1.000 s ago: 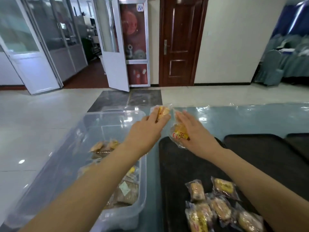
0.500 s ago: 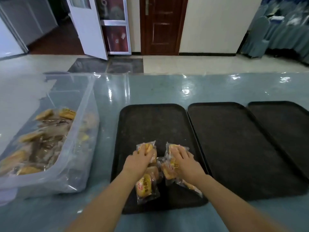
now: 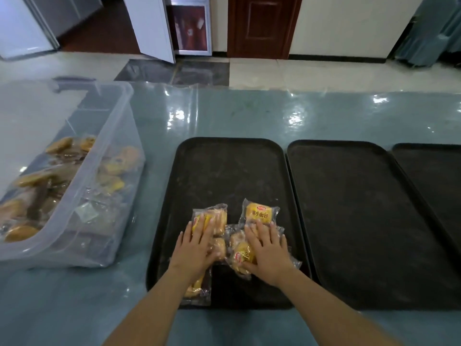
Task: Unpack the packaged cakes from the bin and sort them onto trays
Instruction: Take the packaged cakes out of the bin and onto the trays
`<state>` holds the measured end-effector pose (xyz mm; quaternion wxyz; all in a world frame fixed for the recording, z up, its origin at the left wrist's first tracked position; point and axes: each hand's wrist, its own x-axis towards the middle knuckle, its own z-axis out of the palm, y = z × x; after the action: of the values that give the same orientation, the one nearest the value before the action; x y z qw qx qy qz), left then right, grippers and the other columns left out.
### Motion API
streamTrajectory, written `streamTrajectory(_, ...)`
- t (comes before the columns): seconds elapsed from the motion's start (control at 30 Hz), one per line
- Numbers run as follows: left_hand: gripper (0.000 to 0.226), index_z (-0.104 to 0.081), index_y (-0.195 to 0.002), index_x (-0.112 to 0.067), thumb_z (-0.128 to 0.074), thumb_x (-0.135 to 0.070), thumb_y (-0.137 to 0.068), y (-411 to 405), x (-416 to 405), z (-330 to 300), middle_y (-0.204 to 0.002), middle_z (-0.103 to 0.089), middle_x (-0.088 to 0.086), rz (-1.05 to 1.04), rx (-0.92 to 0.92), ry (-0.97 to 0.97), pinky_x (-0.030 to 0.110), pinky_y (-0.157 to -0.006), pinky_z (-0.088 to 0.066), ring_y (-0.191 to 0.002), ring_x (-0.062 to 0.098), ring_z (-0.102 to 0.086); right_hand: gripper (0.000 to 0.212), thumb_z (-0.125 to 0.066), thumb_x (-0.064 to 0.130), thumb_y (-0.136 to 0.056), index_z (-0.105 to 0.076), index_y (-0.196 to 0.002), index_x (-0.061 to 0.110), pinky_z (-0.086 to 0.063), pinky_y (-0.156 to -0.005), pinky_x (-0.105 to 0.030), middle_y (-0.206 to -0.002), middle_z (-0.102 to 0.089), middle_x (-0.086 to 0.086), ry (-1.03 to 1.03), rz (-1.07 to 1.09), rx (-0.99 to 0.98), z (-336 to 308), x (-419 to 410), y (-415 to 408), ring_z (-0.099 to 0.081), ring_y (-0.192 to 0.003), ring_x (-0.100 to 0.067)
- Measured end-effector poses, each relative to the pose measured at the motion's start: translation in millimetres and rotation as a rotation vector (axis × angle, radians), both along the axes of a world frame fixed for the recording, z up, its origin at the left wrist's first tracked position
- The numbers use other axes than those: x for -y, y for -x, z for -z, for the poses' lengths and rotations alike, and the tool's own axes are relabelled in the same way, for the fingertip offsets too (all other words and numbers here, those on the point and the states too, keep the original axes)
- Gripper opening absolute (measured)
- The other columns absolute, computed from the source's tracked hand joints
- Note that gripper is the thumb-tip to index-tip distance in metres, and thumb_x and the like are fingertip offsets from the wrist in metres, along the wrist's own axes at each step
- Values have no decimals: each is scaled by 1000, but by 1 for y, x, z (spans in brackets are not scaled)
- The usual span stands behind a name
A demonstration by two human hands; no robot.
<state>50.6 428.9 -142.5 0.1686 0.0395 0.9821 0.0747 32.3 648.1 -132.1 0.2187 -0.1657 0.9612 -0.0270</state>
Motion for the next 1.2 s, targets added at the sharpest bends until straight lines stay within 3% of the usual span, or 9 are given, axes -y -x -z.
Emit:
streamTrajectory(0.33,96,24,-146,-25,-31,-75,-85,15,10,-7,-155,26,7,-15,67,109,51,-116,0,-143,35,14,98,-33,82,-79,19,-148,36,8,-111,-64,-157,26,-5,-45,-31,8,-6,0,12,27,-140,-39)
streamTrajectory(0.57,80,3,-152,-20,-28,-64,-93,28,26,-73,-160,3,6,109,-176,86,40,-116,2,-146,22,8,99,-6,87,-69,12,-151,34,10,-113,-53,-159,16,-4,68,-47,-152,-54,22,23,22,-143,-31)
streamTrajectory(0.67,74,-12,-152,-19,-29,-61,-93,30,47,-120,-159,-11,6,165,-354,30,39,-116,-2,-146,22,-3,84,-16,79,-84,11,-150,35,12,-114,-48,-158,18,1,171,-72,-285,-86,47,32,20,-145,-26)
streamTrajectory(0.77,73,-38,-144,-15,-28,-62,-89,23,78,-172,-148,-40,9,211,-535,43,44,-110,-23,-139,25,-32,82,-16,77,-84,7,-151,35,10,-116,-45,-160,11,1,299,-110,-380,-129,82,39,19,-145,-21)
streamTrajectory(0.9,74,-36,-144,-15,-29,-61,-87,6,136,-223,-148,-34,3,157,-650,34,47,-110,-27,-137,23,-32,80,-22,74,-85,2,-151,36,5,-119,-43,-161,6,1,450,-177,-472,-181,138,40,15,-146,-19)
streamTrajectory(1.0,71,-45,-139,-12,-34,-60,-88,-5,192,-236,-143,-47,11,107,-601,70,53,-103,-40,-131,31,-45,80,-23,74,-86,3,-151,35,3,-119,-42,-161,7,1,501,-240,-500,-204,187,39,15,-146,-20)
streamTrajectory(1.2,72,-51,-136,-12,-35,-59,-84,-41,290,-233,-137,-53,9,1,-521,92,48,-98,-46,-123,31,-52,77,-34,64,-92,5,-151,33,10,-116,-36,-160,13,1,521,-352,-424,-218,283,31,19,-145,-18)
